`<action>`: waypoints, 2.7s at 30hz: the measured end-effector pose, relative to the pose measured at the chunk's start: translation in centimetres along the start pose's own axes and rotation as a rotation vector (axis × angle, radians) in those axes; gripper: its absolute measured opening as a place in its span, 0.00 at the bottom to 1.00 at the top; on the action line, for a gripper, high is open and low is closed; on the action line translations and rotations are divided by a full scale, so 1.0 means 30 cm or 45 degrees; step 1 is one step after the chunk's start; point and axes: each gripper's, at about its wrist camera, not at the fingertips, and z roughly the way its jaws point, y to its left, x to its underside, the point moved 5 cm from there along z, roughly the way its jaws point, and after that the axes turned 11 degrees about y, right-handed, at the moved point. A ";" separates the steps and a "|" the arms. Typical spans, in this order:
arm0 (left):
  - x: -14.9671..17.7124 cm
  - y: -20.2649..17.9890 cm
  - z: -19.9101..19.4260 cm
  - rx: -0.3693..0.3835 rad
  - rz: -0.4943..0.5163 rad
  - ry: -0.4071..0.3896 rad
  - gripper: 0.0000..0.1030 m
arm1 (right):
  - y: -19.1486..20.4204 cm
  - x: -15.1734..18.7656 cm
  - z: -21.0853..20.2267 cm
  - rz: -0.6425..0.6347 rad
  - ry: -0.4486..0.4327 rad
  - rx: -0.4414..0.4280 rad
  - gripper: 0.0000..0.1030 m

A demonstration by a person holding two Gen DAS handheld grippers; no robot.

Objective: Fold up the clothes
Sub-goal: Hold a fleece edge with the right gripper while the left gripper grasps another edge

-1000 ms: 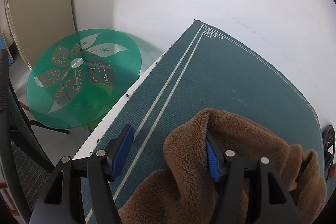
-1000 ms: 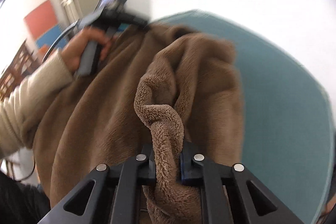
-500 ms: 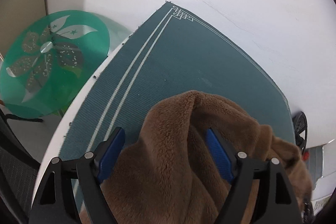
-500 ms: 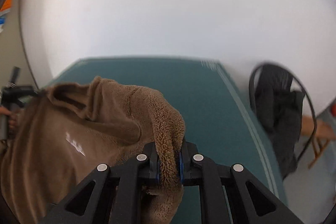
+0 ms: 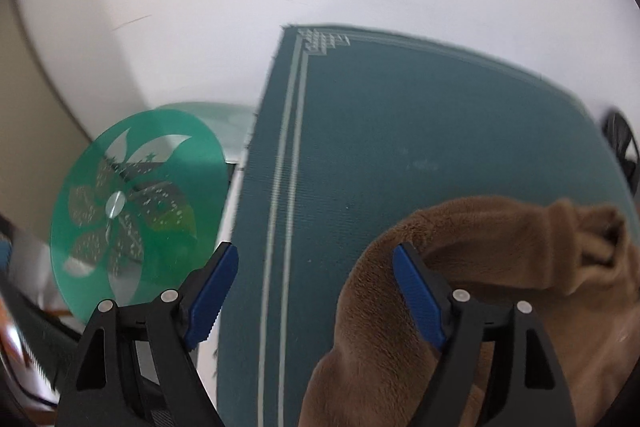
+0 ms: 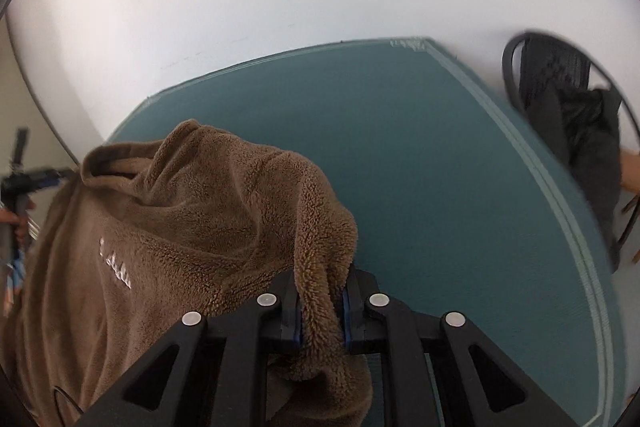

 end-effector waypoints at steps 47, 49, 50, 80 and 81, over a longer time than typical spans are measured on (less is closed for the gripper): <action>-0.067 -0.151 0.054 0.062 0.470 -0.061 0.78 | 0.209 -0.175 0.167 -0.225 0.192 -0.225 0.53; -0.075 -0.122 0.029 0.178 0.408 -0.055 0.78 | 0.182 -0.198 0.206 -0.230 0.188 -0.229 0.55; -0.076 -0.109 0.010 0.248 0.390 -0.060 0.78 | 0.184 -0.204 0.217 -0.229 0.186 -0.232 0.56; 0.130 -0.308 -0.084 -0.003 0.609 -0.128 0.16 | 0.234 -0.185 0.214 -0.321 0.140 -0.046 0.19; 0.138 -0.301 -0.107 -0.025 0.587 -0.152 0.16 | 0.232 -0.185 0.205 -0.312 0.129 -0.038 0.17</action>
